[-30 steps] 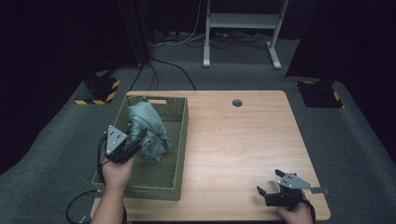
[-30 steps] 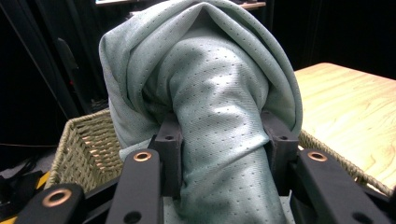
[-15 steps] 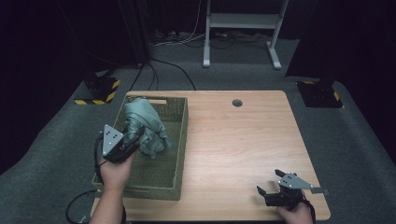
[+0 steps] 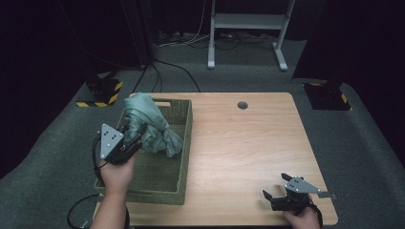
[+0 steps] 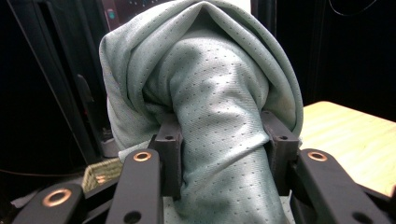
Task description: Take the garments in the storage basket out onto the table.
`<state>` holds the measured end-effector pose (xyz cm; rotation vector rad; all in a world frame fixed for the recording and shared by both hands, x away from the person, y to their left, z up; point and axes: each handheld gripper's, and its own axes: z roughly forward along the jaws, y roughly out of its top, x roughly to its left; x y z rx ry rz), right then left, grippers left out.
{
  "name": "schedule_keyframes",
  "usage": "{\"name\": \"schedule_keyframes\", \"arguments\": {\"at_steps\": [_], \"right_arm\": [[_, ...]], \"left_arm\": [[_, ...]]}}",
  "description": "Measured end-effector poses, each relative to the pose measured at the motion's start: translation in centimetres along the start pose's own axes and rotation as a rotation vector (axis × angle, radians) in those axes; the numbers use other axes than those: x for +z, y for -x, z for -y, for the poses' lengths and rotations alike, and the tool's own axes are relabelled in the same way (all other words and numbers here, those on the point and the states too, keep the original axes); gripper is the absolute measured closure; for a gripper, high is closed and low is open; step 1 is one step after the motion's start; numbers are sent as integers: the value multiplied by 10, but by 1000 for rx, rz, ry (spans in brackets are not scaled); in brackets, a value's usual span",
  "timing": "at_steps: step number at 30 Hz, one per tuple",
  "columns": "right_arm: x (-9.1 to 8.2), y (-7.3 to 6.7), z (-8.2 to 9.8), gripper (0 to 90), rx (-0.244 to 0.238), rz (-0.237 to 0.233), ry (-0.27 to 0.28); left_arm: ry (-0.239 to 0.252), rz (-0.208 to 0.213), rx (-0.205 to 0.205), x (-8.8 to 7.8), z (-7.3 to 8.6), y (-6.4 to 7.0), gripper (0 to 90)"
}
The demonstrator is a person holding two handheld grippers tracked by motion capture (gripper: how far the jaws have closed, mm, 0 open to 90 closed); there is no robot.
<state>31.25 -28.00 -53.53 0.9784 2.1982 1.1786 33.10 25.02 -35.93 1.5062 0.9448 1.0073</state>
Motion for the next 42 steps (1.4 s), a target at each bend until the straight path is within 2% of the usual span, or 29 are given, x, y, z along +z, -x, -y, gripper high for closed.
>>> {"name": "schedule_keyframes", "arguments": {"at_steps": [5, 12, 17, 29, 42], "right_arm": [[0, 0, 0, 15, -2, -1, -1], [0, 0, 0, 15, -2, -3, -5], [0, -1, 0, 15, -7, -2, -5], [0, -1, 0, 15, -6, -2, -6], [1, -1, 0, 15, -9, -2, -9]], "left_arm": [[42, -6, -3, -4, -8, 3, 592], [77, -8, -1, -6, -18, 5, 592], [86, -5, 16, -7, -23, 7, 592], [121, 2, 27, -7, -35, 12, 592], [188, 5, 37, -15, -53, 18, 592]]}}
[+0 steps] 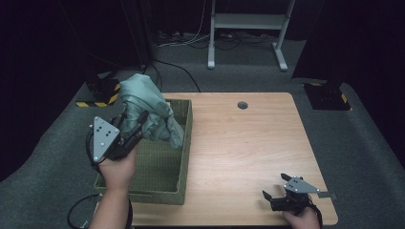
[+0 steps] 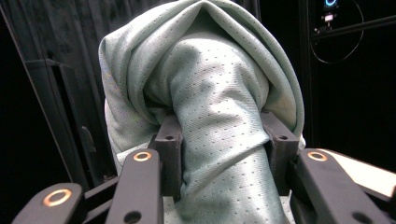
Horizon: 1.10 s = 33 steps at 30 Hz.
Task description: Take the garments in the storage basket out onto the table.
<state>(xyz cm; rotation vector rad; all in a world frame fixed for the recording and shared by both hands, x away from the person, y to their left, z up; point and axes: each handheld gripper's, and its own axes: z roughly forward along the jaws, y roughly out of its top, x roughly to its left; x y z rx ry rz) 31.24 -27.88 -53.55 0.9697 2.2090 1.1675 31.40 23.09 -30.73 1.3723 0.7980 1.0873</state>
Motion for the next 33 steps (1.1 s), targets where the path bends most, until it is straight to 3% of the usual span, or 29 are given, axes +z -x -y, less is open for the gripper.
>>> {"name": "schedule_keyframes", "arguments": {"at_steps": [14, 33], "right_arm": [[0, 0, 0, 15, -1, -1, 4], [0, 1, 0, 15, 4, -2, 3]], "left_arm": [[54, 15, 9, 0, -22, 10, 592], [86, 54, 2, 11, -30, 26, 592]]}}
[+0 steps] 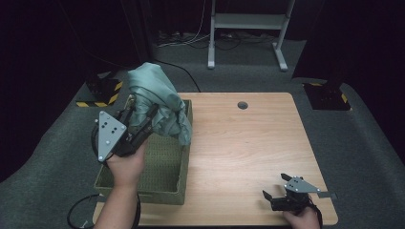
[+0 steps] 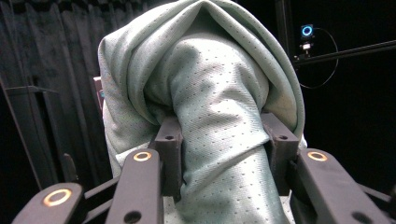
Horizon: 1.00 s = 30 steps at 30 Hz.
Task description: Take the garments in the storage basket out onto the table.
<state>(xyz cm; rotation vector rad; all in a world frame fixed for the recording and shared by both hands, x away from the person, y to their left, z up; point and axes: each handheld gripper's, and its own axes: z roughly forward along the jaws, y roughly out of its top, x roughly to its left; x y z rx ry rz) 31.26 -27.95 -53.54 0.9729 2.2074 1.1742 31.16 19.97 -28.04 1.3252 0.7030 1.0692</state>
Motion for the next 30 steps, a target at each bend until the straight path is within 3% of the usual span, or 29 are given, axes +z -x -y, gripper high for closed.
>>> {"name": "schedule_keyframes", "arguments": {"at_steps": [15, 30], "right_arm": [[0, 0, 0, 15, 4, -6, 1], [0, 1, 0, 15, 4, -9, 6]], "left_arm": [[18, 49, 4, 17, -5, 20, 592], [1, 99, -16, 40, 7, 46, 592]]}}
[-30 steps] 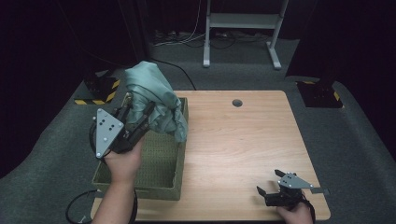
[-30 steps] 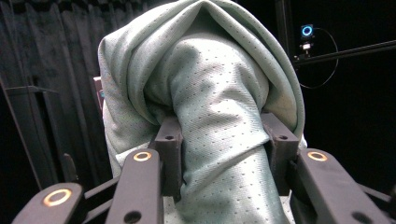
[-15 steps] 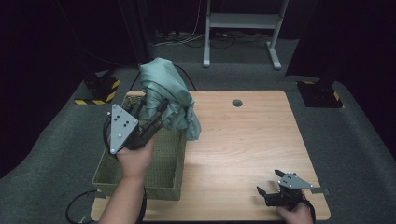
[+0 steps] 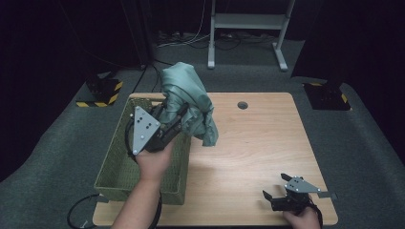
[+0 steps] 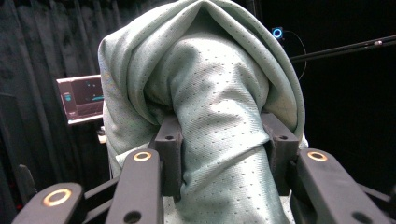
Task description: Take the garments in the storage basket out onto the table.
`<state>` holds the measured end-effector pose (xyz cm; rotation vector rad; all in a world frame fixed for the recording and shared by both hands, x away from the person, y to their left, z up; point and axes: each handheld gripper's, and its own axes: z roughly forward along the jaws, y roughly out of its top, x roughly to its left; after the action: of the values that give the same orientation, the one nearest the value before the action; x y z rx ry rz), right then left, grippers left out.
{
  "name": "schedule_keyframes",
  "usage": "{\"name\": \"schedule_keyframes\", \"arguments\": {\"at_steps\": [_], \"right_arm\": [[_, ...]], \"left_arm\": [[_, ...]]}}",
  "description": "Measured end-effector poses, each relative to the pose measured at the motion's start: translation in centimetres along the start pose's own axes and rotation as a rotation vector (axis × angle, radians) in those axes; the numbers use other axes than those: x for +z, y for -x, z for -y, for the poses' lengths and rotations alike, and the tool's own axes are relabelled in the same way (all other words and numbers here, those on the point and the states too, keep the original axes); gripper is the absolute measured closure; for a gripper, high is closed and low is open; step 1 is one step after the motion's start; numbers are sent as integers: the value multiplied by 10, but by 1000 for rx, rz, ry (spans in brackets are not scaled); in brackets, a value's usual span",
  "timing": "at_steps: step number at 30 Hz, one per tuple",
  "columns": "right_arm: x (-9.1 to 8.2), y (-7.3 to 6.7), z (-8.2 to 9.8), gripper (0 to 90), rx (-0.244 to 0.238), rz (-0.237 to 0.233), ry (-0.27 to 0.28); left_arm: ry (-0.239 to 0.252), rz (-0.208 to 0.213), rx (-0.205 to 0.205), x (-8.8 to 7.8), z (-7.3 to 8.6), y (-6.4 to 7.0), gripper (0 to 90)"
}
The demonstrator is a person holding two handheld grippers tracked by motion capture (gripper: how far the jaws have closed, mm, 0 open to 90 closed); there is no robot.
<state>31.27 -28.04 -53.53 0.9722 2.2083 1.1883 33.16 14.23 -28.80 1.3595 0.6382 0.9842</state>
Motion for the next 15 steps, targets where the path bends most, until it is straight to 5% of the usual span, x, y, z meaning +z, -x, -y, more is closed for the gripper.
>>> {"name": "schedule_keyframes", "arguments": {"at_steps": [15], "right_arm": [[0, 1, 0, 15, 7, -3, 3]], "left_arm": [[-14, 56, -5, 21, 6, 27, 592]]}}
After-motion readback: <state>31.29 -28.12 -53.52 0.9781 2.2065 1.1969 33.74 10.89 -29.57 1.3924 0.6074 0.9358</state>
